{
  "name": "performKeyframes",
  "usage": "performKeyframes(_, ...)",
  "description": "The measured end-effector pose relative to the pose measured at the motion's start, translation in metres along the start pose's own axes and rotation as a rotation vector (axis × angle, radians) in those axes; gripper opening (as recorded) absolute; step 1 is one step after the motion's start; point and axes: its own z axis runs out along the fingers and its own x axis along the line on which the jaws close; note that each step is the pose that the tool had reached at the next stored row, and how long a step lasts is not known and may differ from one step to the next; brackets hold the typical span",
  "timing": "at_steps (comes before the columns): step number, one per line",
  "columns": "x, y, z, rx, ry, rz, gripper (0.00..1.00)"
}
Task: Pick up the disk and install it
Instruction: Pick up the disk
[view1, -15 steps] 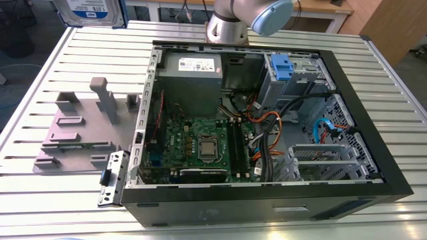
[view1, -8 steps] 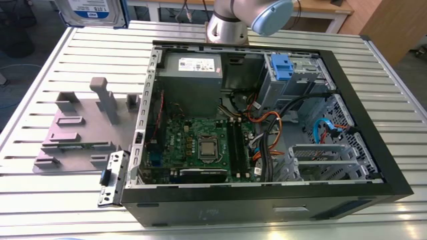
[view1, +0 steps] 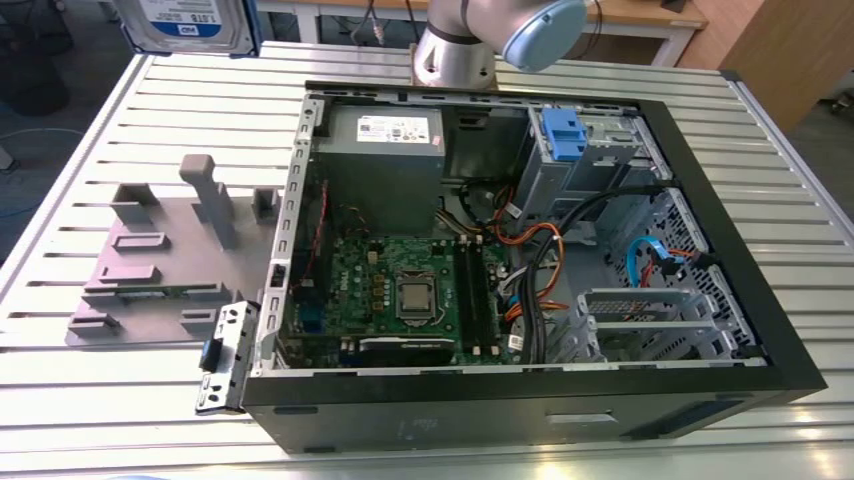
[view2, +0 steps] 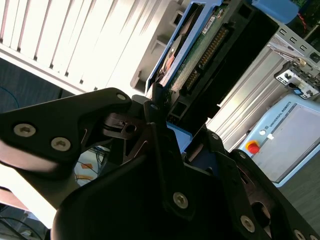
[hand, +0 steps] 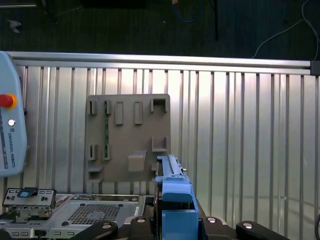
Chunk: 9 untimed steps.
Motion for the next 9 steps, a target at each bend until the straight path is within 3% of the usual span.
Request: performKeyframes(9,0.0,-0.0029,0.0,0.0,0.0,0.0,0.36)
